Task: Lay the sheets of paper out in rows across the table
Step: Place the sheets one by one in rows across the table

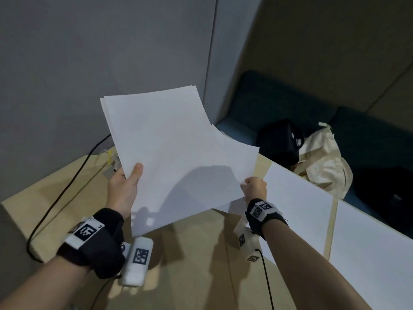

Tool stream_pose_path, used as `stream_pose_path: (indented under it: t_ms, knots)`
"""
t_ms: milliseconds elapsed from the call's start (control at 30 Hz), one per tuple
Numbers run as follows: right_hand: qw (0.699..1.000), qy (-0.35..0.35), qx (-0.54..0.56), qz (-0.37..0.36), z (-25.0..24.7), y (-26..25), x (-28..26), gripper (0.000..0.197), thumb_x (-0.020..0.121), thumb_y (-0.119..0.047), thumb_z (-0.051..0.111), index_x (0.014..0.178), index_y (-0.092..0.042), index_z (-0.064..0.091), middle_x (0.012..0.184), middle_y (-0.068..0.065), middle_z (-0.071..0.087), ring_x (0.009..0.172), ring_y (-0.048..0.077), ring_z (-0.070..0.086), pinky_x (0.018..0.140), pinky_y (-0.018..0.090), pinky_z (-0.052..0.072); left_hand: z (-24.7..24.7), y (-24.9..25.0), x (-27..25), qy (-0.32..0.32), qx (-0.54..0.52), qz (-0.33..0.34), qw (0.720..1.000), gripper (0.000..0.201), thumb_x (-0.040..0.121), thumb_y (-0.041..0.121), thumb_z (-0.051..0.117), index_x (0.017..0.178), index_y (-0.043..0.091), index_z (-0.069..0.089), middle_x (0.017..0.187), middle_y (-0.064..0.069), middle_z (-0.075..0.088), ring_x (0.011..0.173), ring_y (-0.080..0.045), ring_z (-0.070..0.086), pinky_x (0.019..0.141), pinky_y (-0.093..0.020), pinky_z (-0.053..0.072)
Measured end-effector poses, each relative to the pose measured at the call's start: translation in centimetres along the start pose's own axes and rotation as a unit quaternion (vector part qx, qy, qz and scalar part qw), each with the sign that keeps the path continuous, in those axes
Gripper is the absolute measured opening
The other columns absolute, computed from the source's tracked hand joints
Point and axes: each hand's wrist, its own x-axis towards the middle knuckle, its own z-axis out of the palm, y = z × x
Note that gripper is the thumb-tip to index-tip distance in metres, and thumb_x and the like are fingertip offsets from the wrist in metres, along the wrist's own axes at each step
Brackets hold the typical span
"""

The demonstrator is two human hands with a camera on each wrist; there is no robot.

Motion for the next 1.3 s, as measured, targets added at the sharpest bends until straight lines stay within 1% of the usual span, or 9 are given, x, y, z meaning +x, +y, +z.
stream_pose_path:
  t_ms: [67, 133, 200, 300, 400, 533, 633, 1100, 1300]
  knots:
    - [0.999, -0.012, -0.043, -0.004, 0.3, 0.0, -0.2, 0.029, 0.085, -0.002, 0.049, 0.057, -0.002, 0.045, 0.074, 0.018, 0.044, 0.071, 0.029, 0.043, 0.063, 0.031, 0.036, 0.0, -0.3, 0.1, -0.003, -0.005, -0.004, 1.000, 0.028, 0.093, 0.021, 0.053, 0.115, 0.004, 0.061, 0.101, -0.001, 0.066, 0.089, -0.016, 0.063, 0.074, -0.025, 0.049]
    - [0.996, -0.017, -0.081, -0.014, 0.0, -0.1, -0.4, 0.020, 0.089, -0.008, 0.051, 0.083, 0.005, 0.064, 0.098, 0.025, 0.054, 0.092, 0.036, 0.054, 0.076, 0.036, 0.044, 0.1, -0.6, 0.3, -0.008, -0.007, -0.009, 1.000, 0.023, 0.093, 0.020, 0.054, 0.109, 0.007, 0.063, 0.100, 0.002, 0.067, 0.093, -0.020, 0.063, 0.081, -0.029, 0.049]
    - [0.992, -0.011, -0.121, -0.035, -0.6, -0.3, -1.0, 0.028, 0.092, -0.014, 0.050, 0.109, 0.003, 0.064, 0.120, 0.024, 0.050, 0.112, 0.038, 0.050, 0.090, 0.040, 0.043, 0.3, -0.8, 0.3, -0.015, -0.014, -0.013, 1.000, 0.013, 0.093, 0.020, 0.054, 0.099, 0.013, 0.065, 0.099, 0.004, 0.067, 0.092, -0.019, 0.063, 0.084, -0.031, 0.049]
    - [0.982, -0.047, -0.156, -0.095, -0.8, -0.9, -2.4, 0.038, 0.095, -0.021, 0.043, 0.131, -0.012, 0.049, 0.139, 0.016, 0.038, 0.131, 0.030, 0.035, 0.108, 0.042, 0.027, 0.7, -0.9, 0.3, -0.021, -0.018, -0.005, 1.000, 0.016, 0.093, 0.019, 0.053, 0.102, 0.010, 0.064, 0.095, 0.006, 0.066, 0.085, -0.011, 0.063, 0.074, -0.024, 0.050]
    - [0.937, -0.156, -0.268, -0.159, -0.8, -0.8, -3.9, 0.052, 0.097, -0.029, 0.038, 0.146, -0.023, 0.024, 0.156, 0.005, 0.015, 0.145, 0.020, 0.012, 0.118, 0.045, 0.005, 0.8, -1.1, 0.3, -0.032, -0.027, -0.003, 0.999, 0.020, 0.094, 0.018, 0.052, 0.109, 0.009, 0.061, 0.096, 0.007, 0.066, 0.085, -0.009, 0.063, 0.072, -0.022, 0.049]
    - [0.915, -0.214, -0.309, -0.149, -1.6, -1.3, -5.6, 0.056, 0.098, -0.034, 0.033, 0.149, -0.024, 0.011, 0.159, 0.003, 0.006, 0.147, 0.019, 0.005, 0.119, 0.047, -0.004, 0.6, -1.2, 0.2, -0.039, -0.039, -0.006, 0.998, 0.016, 0.094, 0.017, 0.052, 0.105, 0.012, 0.062, 0.096, 0.008, 0.066, 0.083, -0.007, 0.064, 0.067, -0.016, 0.052]
    - [0.922, -0.199, -0.301, -0.137, -1.2, -1.3, -5.7, 0.054, 0.098, -0.034, 0.034, 0.148, -0.024, 0.016, 0.158, 0.002, 0.009, 0.146, 0.018, 0.010, 0.119, 0.048, -0.003, 0.5, -1.2, 0.0, -0.041, -0.047, -0.007, 0.998, 0.011, 0.094, 0.017, 0.052, 0.095, 0.016, 0.063, 0.094, 0.007, 0.067, 0.079, -0.004, 0.065, 0.064, -0.015, 0.052]
    - [0.953, -0.163, -0.231, -0.109, -0.5, -1.4, -4.9, 0.052, 0.095, -0.034, 0.037, 0.145, -0.026, 0.025, 0.156, -0.002, 0.019, 0.146, 0.016, 0.011, 0.116, 0.054, 0.002, 0.6, -1.4, -0.3, -0.049, -0.065, -0.012, 0.997, 0.012, 0.094, 0.016, 0.051, 0.097, 0.014, 0.063, 0.095, 0.005, 0.067, 0.080, -0.006, 0.064, 0.066, -0.018, 0.053]
    - [0.956, -0.168, -0.216, -0.107, -1.0, -1.6, -4.9, 0.053, 0.095, -0.034, 0.038, 0.145, -0.025, 0.024, 0.156, -0.001, 0.019, 0.146, 0.017, 0.011, 0.117, 0.053, 0.001, 0.6, -1.5, -0.3, -0.055, -0.062, -0.012, 0.996, 0.014, 0.094, 0.015, 0.052, 0.090, 0.019, 0.065, 0.079, 0.015, 0.072, 0.069, 0.001, 0.069, 0.060, -0.013, 0.054]
